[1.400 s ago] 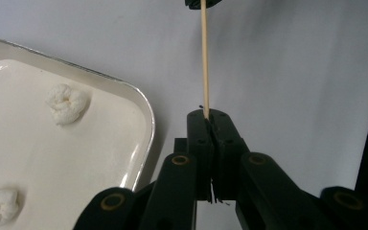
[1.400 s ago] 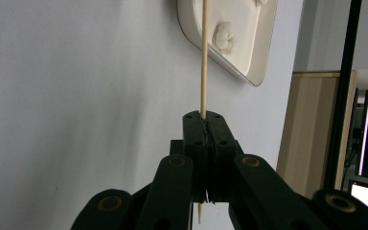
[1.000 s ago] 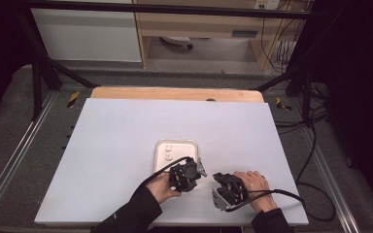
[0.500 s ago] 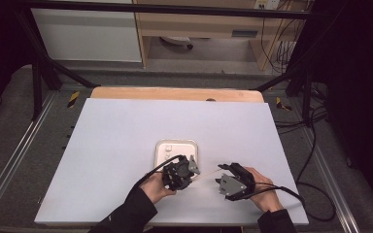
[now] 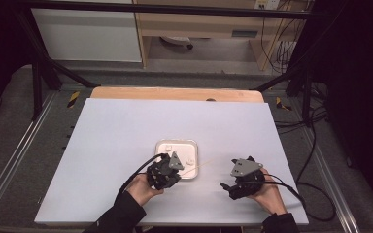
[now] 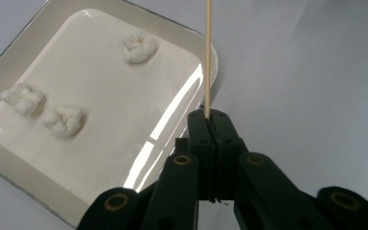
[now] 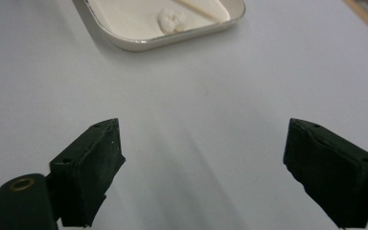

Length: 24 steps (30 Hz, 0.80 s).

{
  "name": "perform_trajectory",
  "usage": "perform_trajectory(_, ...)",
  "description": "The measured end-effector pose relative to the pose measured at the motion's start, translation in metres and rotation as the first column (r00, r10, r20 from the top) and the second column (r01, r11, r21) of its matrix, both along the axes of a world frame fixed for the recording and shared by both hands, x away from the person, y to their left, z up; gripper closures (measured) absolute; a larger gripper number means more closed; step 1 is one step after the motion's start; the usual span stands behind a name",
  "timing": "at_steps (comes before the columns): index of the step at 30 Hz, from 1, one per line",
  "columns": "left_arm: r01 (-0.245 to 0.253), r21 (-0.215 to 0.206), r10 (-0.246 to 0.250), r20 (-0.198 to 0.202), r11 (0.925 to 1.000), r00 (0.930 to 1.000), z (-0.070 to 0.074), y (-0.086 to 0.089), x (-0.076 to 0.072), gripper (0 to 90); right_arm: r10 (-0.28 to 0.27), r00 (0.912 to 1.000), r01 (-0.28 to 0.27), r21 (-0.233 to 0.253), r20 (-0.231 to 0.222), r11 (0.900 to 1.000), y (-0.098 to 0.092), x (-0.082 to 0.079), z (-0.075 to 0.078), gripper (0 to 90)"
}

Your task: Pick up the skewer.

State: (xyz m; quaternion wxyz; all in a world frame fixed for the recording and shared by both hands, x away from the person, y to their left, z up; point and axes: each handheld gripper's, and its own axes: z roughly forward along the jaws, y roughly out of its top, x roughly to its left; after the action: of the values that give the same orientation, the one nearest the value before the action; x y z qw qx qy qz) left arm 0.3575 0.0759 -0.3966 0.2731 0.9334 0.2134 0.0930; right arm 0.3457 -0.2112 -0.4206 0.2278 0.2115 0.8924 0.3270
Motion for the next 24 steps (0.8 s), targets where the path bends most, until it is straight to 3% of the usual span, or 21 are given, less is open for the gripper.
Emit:
perform_trajectory(4,-0.03,-0.033,0.031,0.015,0.999,0.9994,0.001,0.013,-0.002,88.5,-0.033,0.9989,0.033,0.007,-0.032,0.999,-0.001,0.0,-0.004,9.6)
perform_trajectory(9,-0.068,-0.073,0.069,0.009,0.995,0.9976,-0.002,0.032,-0.006,88.5,-0.069,0.9948,0.074,0.063,-0.075,0.995,-0.004,0.001,-0.007,6.3)
perform_trajectory(13,-0.103,-0.107,0.104,0.011,0.9889,0.9945,-0.005,0.05,-0.01,88.4,-0.084,0.9895,0.096,0.1,-0.117,0.99,-0.004,0.002,-0.008,3.7)
perform_trajectory(21,-0.155,-0.161,0.159,0.011,0.9747,0.9872,-0.009,0.077,-0.016,88.4,-0.076,0.9844,0.106,0.189,-0.159,0.976,0.0,0.006,-0.007,4.8)
perform_trajectory(24,-0.169,-0.183,0.177,0.024,0.9683,0.984,-0.011,0.085,-0.02,88.5,-0.073,0.9766,0.118,0.222,-0.202,0.968,0.001,0.01,-0.004,5.2)
